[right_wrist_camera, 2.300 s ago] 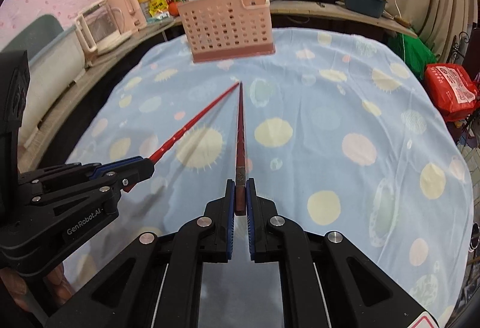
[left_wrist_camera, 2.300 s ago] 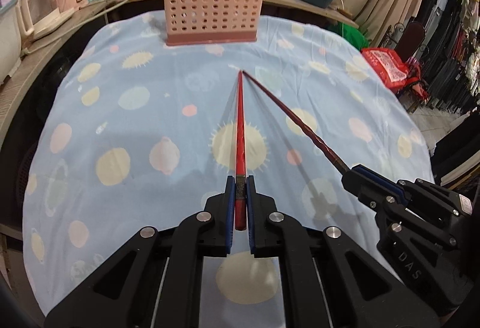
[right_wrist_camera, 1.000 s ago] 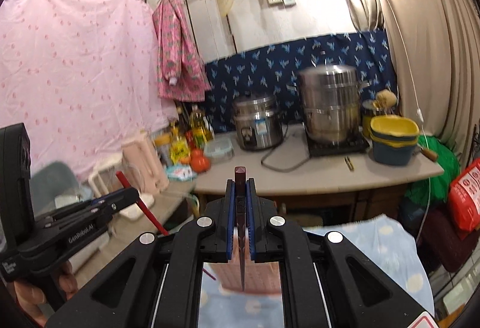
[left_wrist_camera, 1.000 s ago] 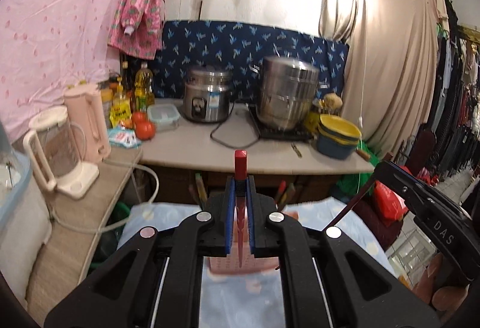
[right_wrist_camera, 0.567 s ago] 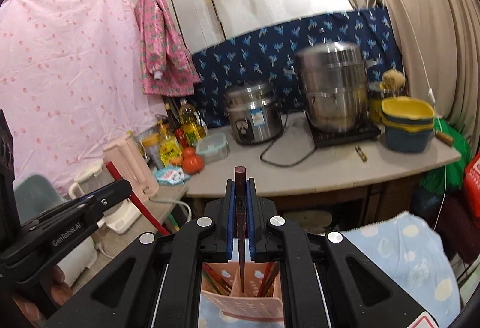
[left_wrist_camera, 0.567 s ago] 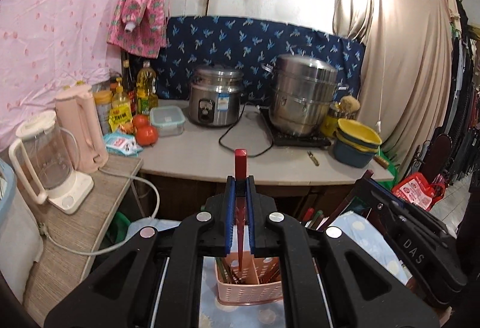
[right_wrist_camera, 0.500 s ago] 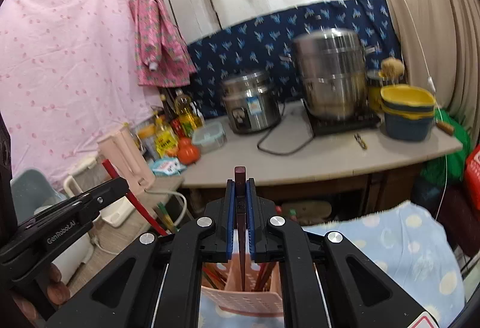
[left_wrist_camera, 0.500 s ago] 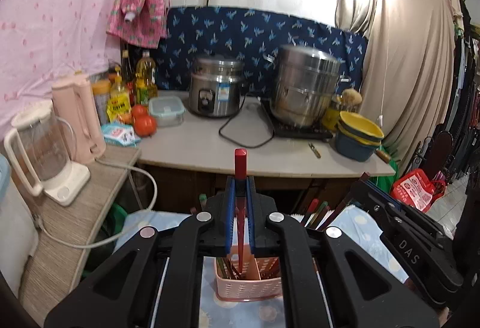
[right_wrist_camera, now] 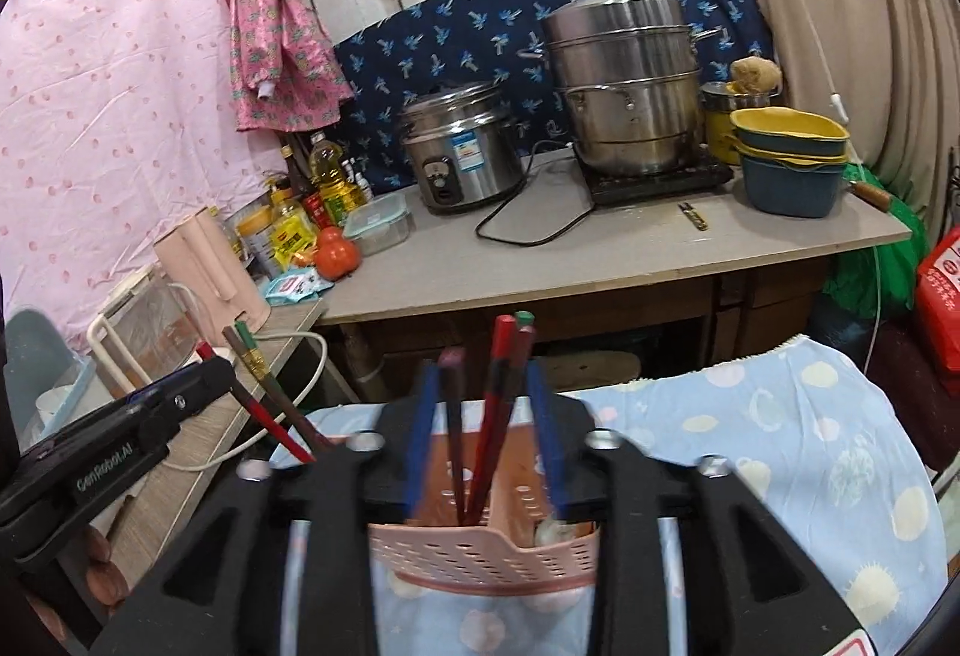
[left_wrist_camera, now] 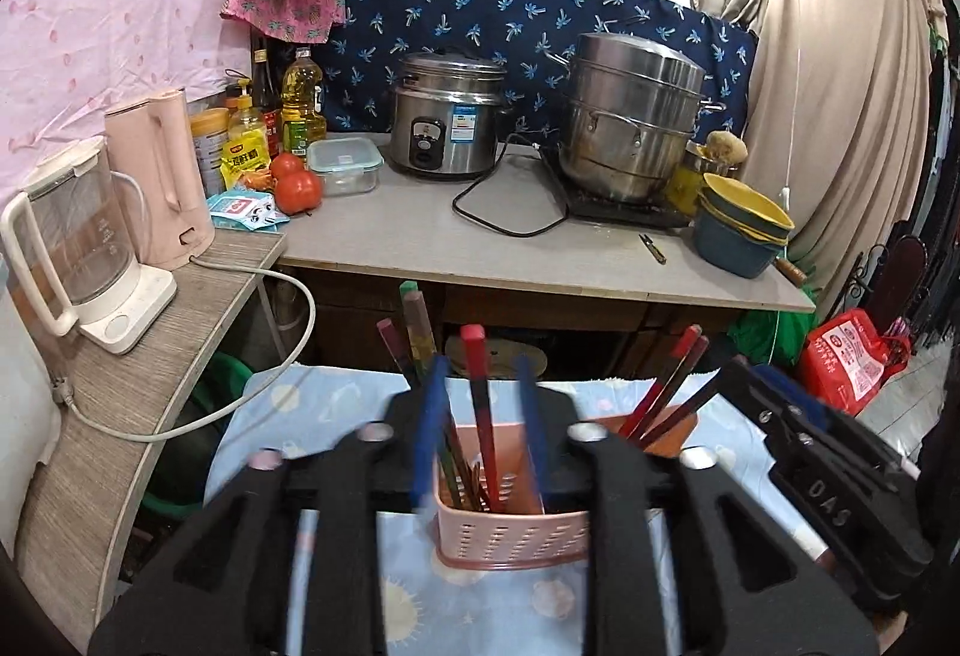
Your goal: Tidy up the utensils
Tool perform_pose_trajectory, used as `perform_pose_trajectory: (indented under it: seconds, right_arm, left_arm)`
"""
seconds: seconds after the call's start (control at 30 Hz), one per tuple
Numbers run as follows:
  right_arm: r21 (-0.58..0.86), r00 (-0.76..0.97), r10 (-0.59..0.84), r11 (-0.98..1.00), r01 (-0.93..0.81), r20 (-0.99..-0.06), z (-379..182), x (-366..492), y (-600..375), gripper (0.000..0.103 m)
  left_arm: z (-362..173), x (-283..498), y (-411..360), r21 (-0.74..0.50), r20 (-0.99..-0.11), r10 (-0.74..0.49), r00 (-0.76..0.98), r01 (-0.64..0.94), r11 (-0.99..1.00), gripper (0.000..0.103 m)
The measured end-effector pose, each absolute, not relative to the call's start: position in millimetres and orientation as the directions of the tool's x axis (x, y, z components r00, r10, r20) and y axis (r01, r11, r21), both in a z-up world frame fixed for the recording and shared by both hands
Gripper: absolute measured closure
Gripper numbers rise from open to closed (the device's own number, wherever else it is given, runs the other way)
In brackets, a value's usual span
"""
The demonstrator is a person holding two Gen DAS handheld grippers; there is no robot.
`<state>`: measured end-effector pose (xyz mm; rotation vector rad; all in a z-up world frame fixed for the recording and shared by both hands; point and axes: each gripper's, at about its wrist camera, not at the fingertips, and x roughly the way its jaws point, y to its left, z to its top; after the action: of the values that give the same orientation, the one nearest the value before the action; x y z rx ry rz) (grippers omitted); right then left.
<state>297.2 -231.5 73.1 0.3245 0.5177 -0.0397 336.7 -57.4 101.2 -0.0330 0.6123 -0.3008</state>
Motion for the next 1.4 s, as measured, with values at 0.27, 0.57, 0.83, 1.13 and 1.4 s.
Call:
perform_pose_trajectory:
  seconds: [0.27, 0.57, 0.83, 1.13, 1.4]
  right_arm:
    - [0.276, 0.879, 0.038, 0.955, 0.108, -0.475, 81.9, 268.6, -228.6, 0.055]
    - [0.200, 0.860, 0.009, 0.974, 0.108, -0.510, 82.2, 231.9, -205.6, 0.051]
    - [0.152, 0.846, -0.024, 0.981, 0.124, -0.533, 82.5, 199.2, -194.5, 0.048]
    - [0.118, 0.824, -0.053, 0.982, 0.144, -0.564, 74.6, 172.1, -189.2, 0.046]
    - [0.076, 0.804, -0.084, 0.984, 0.158, -0.589, 67.1, 158.7, -181.8, 0.044]
  left_arm:
    - [99.6, 320.3, -52.1, -0.122, -0.570, -0.265, 0.778, 0.240, 0.963, 0.063]
    - [103.4, 282.9, -56.1, -0.063, -0.571, -0.222, 0.791, 0.227, 0.972, 0.058]
    - [99.4, 252.8, -57.5, -0.035, -0.585, -0.201, 0.786, 0.223, 0.974, 0.053]
    - [88.2, 226.3, -58.9, -0.017, -0.601, -0.192, 0.776, 0.228, 0.974, 0.048]
    - [75.7, 212.0, -54.7, 0.006, -0.617, -0.156, 0.772, 0.203, 0.979, 0.040]
